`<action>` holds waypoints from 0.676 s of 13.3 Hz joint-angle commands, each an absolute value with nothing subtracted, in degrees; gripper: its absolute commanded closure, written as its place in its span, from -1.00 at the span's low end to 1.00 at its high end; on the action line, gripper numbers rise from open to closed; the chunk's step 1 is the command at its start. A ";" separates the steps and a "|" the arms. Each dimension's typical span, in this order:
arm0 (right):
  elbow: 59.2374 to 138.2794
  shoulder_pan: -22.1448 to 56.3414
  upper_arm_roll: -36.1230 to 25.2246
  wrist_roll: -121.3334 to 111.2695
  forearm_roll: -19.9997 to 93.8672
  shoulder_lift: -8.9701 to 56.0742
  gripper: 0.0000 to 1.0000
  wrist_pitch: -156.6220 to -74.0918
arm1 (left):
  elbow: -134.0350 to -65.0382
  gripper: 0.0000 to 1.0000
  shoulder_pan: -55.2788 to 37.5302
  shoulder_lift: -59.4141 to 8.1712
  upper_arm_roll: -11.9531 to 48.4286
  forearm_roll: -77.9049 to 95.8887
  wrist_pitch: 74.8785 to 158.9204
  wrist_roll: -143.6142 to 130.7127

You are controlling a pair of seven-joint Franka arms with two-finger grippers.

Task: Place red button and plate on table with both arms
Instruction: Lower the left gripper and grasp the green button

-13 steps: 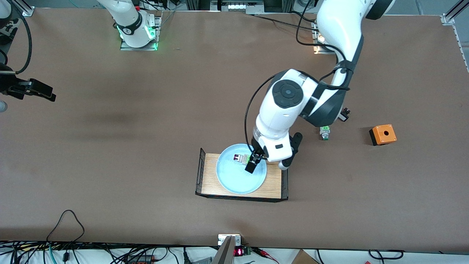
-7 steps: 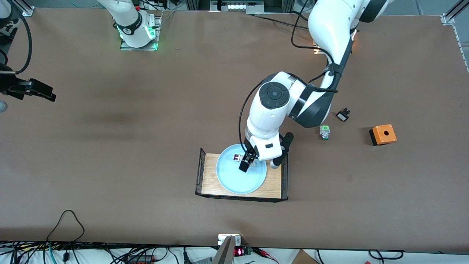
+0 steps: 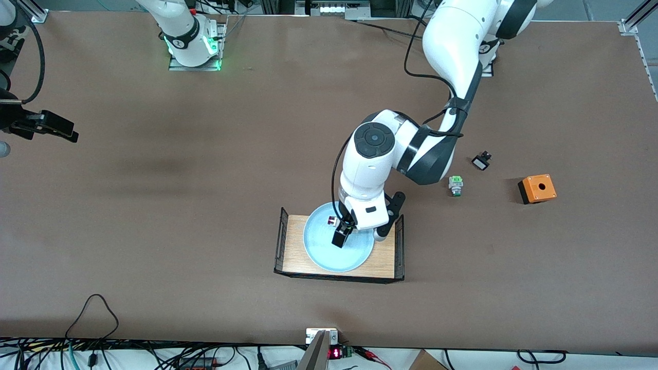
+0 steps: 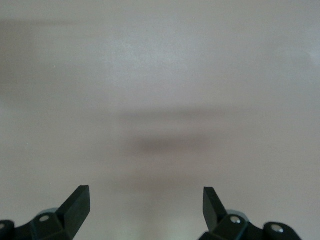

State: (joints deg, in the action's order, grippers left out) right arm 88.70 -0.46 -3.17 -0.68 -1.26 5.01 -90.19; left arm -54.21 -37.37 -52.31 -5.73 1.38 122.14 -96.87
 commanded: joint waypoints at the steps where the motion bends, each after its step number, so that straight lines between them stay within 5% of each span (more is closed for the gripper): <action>1: 88.68 -0.44 -3.25 -1.14 -1.14 4.75 -1.00 -90.44 | -51.68 -1.00 -38.32 -54.05 -7.21 1.67 122.17 -98.09; 5: 88.68 -0.44 -3.25 -1.14 -1.14 4.66 -1.00 -90.44 | -51.85 -0.81 -38.41 -54.49 -7.29 1.58 122.17 -98.09; 9: 88.68 -0.44 -3.25 -1.14 -1.14 4.66 -1.00 -90.44 | -51.94 -0.08 -38.41 -54.49 -7.29 1.49 122.08 -98.09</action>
State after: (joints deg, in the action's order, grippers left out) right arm 88.70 -0.46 -3.17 -0.68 -1.26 5.01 -90.19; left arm -54.10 -37.77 -53.28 -6.23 1.38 122.24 -97.37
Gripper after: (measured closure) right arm 0.000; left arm 0.339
